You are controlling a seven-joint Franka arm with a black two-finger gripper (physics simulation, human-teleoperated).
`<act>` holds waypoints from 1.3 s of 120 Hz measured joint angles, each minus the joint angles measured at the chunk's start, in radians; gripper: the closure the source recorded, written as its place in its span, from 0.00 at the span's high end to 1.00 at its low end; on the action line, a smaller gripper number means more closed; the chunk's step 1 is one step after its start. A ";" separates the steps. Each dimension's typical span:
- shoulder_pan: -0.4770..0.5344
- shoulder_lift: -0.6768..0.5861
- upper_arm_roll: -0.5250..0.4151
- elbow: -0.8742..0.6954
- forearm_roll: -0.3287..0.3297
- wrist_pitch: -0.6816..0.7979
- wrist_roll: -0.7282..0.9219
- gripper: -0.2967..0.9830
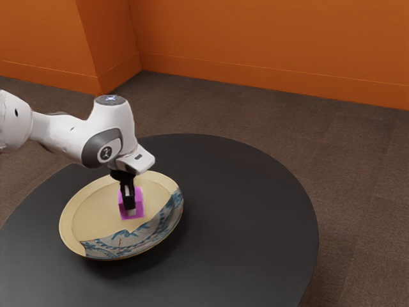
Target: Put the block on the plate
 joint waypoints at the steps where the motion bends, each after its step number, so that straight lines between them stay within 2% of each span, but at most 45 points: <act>1: -0.001 0.005 0.002 0.000 0.000 0.002 0.000 0.53; 11: -0.004 0.032 0.010 0.000 -0.001 0.014 -0.003 0.55; 25: 0.002 0.034 0.012 -0.002 -0.003 0.020 -0.005 0.64; 57: -0.033 -0.091 0.009 0.013 -0.007 -0.044 -0.039 0.73; 69: -0.070 -0.075 0.007 0.107 -0.010 -0.101 -0.085 0.75; 79: -0.091 -0.073 0.009 0.182 -0.040 -0.163 -0.135 0.75; 100: -0.078 -0.105 0.013 0.305 -0.079 -0.325 -0.237 0.76; 130: -0.063 -0.110 0.012 0.475 -0.090 -0.536 -0.355 0.77; 156: -0.067 -0.106 0.004 0.576 -0.090 -0.648 -0.432 0.77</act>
